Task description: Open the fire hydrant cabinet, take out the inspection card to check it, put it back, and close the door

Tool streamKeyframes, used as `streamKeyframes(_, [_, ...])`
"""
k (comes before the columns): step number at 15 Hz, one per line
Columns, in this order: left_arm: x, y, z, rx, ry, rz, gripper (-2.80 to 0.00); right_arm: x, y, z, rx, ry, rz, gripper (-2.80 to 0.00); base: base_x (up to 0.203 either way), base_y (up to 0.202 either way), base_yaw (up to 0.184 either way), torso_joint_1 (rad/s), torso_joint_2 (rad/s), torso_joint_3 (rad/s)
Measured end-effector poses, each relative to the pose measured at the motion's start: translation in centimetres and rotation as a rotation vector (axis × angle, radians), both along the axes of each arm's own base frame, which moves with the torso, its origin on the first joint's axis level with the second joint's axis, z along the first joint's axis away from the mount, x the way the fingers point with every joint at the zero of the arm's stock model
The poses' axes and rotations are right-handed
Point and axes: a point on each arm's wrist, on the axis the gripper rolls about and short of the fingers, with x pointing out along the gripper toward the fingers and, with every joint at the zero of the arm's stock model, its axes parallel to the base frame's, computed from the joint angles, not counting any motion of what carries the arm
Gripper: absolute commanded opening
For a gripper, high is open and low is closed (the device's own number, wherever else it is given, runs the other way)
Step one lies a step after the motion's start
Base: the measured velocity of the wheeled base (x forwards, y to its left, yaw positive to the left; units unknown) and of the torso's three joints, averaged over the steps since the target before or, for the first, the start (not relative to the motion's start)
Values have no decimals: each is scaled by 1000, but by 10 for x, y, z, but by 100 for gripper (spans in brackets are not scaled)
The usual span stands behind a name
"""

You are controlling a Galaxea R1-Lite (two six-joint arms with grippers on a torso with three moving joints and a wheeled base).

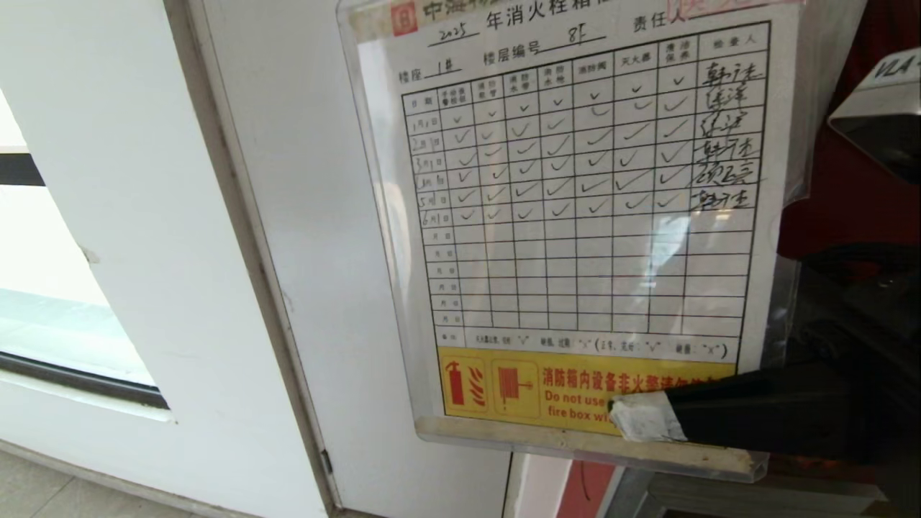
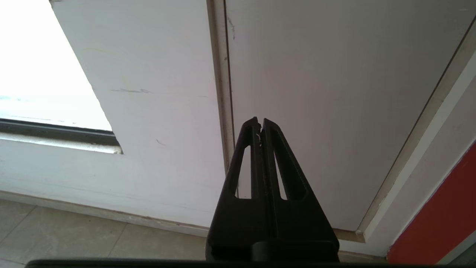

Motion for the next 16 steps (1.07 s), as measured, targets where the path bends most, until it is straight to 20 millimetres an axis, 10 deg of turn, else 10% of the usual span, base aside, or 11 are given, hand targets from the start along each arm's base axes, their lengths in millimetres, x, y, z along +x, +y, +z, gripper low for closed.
streamKeyframes(16, [0, 0, 0, 0, 0, 0, -280, 4, 16, -14, 30, 23, 16, -280, 0, 0, 0, 0, 0, 0])
